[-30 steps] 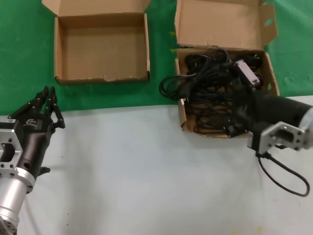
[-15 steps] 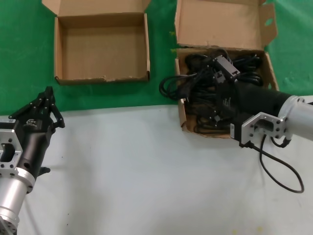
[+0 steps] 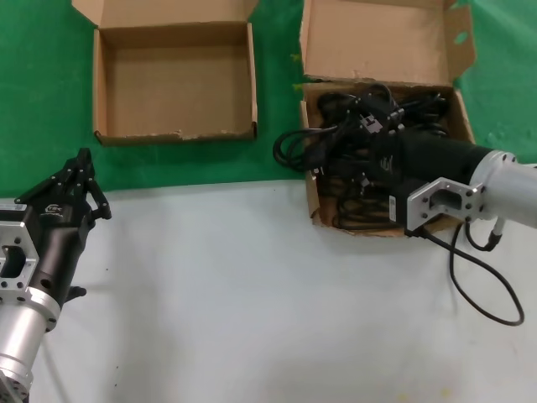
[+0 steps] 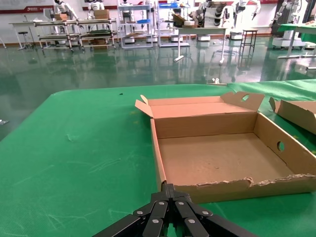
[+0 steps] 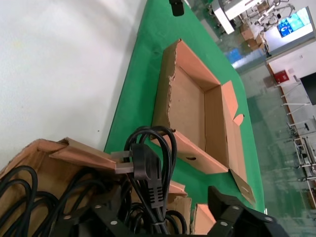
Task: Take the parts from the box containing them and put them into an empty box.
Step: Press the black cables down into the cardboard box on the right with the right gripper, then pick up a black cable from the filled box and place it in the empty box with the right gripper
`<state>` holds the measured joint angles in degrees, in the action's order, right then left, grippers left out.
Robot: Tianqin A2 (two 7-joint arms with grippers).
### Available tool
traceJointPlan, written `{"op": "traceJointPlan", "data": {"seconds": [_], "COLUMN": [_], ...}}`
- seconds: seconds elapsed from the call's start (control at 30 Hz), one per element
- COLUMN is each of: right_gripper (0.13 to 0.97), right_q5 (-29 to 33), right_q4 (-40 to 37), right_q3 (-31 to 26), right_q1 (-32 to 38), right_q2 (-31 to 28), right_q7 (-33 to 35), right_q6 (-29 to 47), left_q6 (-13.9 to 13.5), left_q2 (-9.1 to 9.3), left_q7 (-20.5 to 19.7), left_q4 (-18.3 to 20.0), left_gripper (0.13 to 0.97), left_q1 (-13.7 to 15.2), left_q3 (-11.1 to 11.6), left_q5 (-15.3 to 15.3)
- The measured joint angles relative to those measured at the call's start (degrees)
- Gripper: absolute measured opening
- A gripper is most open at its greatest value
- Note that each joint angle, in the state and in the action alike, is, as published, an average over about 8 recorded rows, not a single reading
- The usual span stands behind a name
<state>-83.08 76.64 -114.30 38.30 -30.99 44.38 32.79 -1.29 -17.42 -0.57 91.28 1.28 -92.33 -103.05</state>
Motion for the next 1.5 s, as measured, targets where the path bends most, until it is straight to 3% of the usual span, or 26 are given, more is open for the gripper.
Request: {"op": "traceJointPlan", "data": {"seconds": [0.2, 0.47, 0.77, 0.93, 1.17, 1.5], "right_gripper": [0.617, 0.405, 0.257, 0.251, 0.215, 0.214], "right_q5": [0.8, 1.1, 2.1, 4.7, 10.6, 18.7], "right_q4": [-1.4, -2.9, -2.4, 1.8, 10.5, 14.7], "right_q3": [-0.4, -1.0, -1.4, -1.0, 0.5, -1.0], "right_q1": [0.9, 1.6, 1.5, 1.4, 3.1, 11.4], "right_q2": [0.6, 1.5, 1.1, -0.1, -0.9, 5.8], "right_q7": [-0.5, -0.3, -1.0, -6.0, -19.5, -33.9], "right_q6": [-0.4, -0.8, -1.0, -0.7, 2.6, 7.9], "left_q6": [0.0, 0.0, 0.0, 0.0, 0.0, 0.0], "left_q2": [0.0, 0.0, 0.0, 0.0, 0.0, 0.0], "left_q7": [0.0, 0.0, 0.0, 0.0, 0.0, 0.0], "left_q4": [0.0, 0.0, 0.0, 0.0, 0.0, 0.0], "left_gripper": [0.145, 0.145, 0.145, 0.145, 0.145, 0.145], "left_q1": [0.0, 0.0, 0.0, 0.0, 0.0, 0.0], "left_q3": [0.0, 0.0, 0.0, 0.0, 0.0, 0.0], "left_q5": [0.0, 0.0, 0.0, 0.0, 0.0, 0.0]}}
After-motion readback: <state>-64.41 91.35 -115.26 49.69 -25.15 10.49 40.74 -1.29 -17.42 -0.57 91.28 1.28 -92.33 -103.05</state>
